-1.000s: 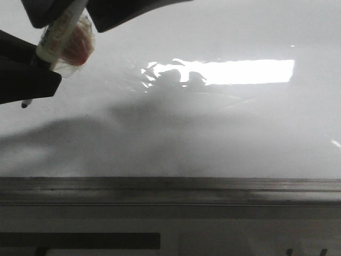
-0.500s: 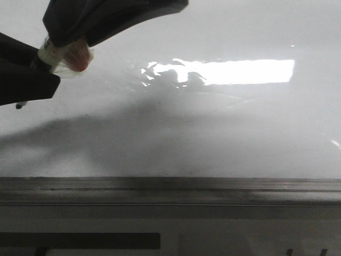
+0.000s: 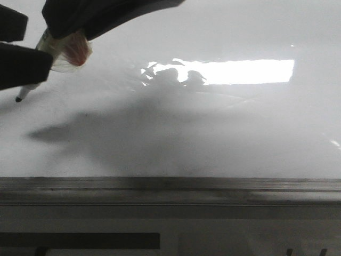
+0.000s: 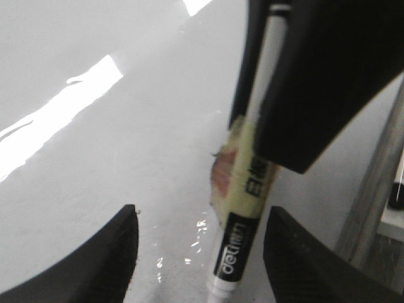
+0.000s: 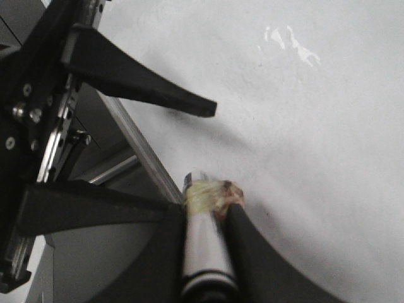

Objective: Write number 6 on whiteboard

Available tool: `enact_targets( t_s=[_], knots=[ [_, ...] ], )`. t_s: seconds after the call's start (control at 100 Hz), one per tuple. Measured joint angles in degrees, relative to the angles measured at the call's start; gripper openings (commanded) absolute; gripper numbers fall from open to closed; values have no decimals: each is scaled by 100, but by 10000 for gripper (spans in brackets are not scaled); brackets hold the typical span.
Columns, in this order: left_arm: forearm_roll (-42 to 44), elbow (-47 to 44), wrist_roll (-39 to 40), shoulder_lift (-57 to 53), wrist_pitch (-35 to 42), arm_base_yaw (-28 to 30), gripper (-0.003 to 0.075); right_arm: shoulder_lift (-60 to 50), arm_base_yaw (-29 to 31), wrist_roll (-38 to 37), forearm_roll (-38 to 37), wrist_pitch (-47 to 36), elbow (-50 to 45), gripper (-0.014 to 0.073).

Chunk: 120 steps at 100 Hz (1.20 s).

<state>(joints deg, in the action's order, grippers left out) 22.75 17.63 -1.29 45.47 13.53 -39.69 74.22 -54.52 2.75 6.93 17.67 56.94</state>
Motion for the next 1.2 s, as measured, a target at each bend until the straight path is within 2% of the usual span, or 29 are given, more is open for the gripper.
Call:
enact_targets(
  t_s=[0.09,0.27,0.6,1.05,1.201],
  knots=[
    [-355,0,0,-254,-206,0,421,-27,91,-33,0,188,81,-71],
    [-504,0,0,-613,-344,0,421,-364,477,-189,46,523,93,-71],
    [-525,0,0,-640,-409,0,421,-651,1066,-224,46,484,103,-71],
    [-530,0,0,-640,-409,0,421,-196,1190,-235,170,-46,134,-71],
    [-530,0,0,-642,-409,0,421,239,878,-275,531,16,166,-71]
  ],
)
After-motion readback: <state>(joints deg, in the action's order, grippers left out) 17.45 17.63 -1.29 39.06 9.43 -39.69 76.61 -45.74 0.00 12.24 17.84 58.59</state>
